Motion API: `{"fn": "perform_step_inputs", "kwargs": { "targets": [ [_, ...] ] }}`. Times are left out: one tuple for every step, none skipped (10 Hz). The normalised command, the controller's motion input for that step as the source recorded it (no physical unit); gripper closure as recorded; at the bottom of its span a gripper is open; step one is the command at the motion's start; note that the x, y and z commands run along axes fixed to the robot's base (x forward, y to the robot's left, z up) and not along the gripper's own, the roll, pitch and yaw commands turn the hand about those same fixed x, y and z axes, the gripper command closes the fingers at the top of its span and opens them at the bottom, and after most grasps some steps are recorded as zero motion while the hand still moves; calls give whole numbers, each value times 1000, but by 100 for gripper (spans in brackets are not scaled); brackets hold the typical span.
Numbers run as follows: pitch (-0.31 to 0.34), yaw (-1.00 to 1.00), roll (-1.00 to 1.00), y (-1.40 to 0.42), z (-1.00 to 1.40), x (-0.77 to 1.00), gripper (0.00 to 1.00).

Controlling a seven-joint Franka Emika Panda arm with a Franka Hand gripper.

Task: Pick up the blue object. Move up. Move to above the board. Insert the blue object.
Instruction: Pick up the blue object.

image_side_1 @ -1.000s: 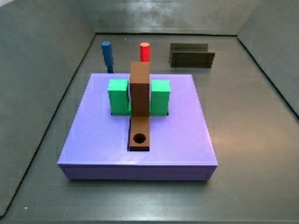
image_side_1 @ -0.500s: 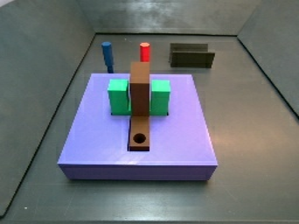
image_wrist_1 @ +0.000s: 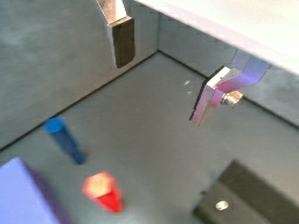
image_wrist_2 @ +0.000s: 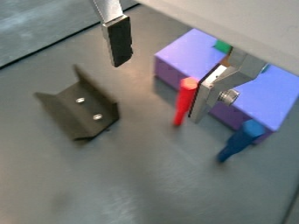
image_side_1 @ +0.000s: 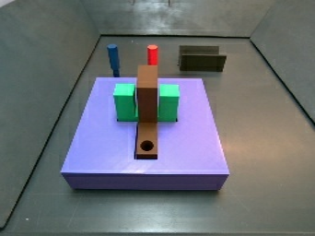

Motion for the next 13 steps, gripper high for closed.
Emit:
{"fn": "perform_step_inputs", "kwargs": {
  "targets": [
    [-147,-111,0,-526,0,-694,0],
    [-153,-126,0,-520,0,-703,0],
    [-191,-140,0,-526,0,-651,0],
    [-204,-123,0,-546,-6,-629,0],
    [-214,-109,43,-557,-100,-597,0],
    [-166,-77,51,-451,-223,-531,0],
    [-90,-69,29,-217,-511,-366,0],
    [-36,-57,0,-77,-709,-194,0],
    [-29,-71,0,-51,-674,-120,0],
    [-34,-51,7,-63,-560,-86,0],
    [-36,-9,3,-14,-489,-97,0],
    [-36,0,0,0,-466,-109,0],
    [-39,0,13,0,-469,-109,0]
  ]
}}
